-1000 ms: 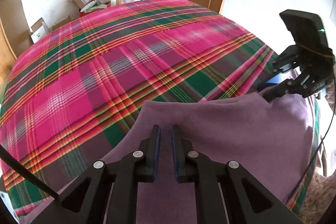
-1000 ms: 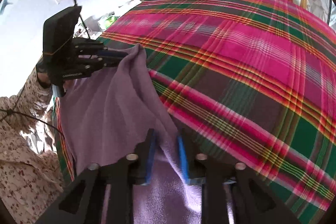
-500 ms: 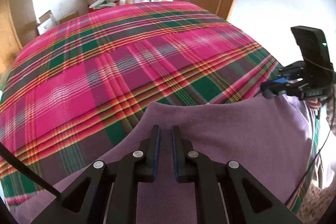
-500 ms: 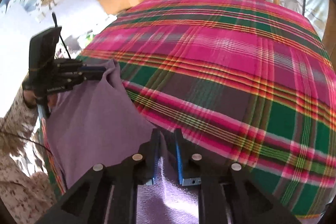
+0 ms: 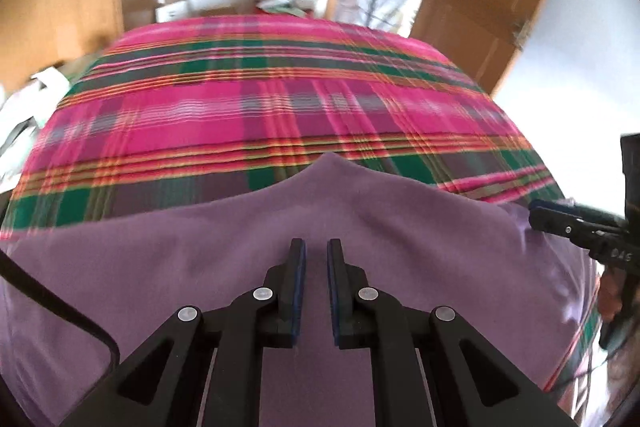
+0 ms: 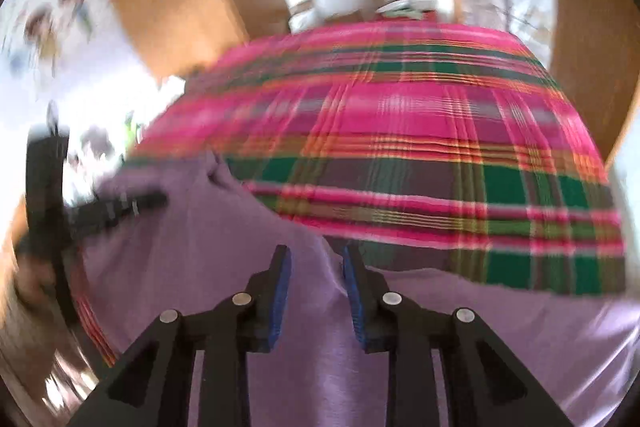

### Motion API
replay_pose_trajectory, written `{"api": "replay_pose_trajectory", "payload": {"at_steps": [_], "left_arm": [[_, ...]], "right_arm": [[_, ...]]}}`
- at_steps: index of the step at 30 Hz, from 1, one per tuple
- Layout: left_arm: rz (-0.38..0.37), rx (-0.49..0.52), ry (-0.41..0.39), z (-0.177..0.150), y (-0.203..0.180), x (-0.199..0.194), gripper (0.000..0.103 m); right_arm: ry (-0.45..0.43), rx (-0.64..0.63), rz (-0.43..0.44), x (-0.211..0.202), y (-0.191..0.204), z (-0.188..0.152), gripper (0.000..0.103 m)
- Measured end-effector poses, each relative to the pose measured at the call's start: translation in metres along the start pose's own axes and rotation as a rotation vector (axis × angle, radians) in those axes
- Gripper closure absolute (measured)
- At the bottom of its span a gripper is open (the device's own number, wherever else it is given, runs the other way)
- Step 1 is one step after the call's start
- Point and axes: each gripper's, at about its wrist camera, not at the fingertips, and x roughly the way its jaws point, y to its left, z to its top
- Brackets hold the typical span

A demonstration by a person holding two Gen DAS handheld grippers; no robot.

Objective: Fold clothes

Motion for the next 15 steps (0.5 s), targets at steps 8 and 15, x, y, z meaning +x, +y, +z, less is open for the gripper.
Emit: {"api": "replay_pose_trajectory", "payload": {"at_steps": [8, 15], "left_arm": [[0.044, -0.021, -0.003, -0.021, -0.009, 0.003, 0.092], [-0.168, -0.113, -0.034, -0.028, 0.011, -0.013, 0.092]], "right_arm": [[0.001, 0.066, -0.093, 0.015, 0.032, -0.020, 0.075], [0.001, 0.017, -0.152, 0.018, 0.062, -0.032, 0.075]]}}
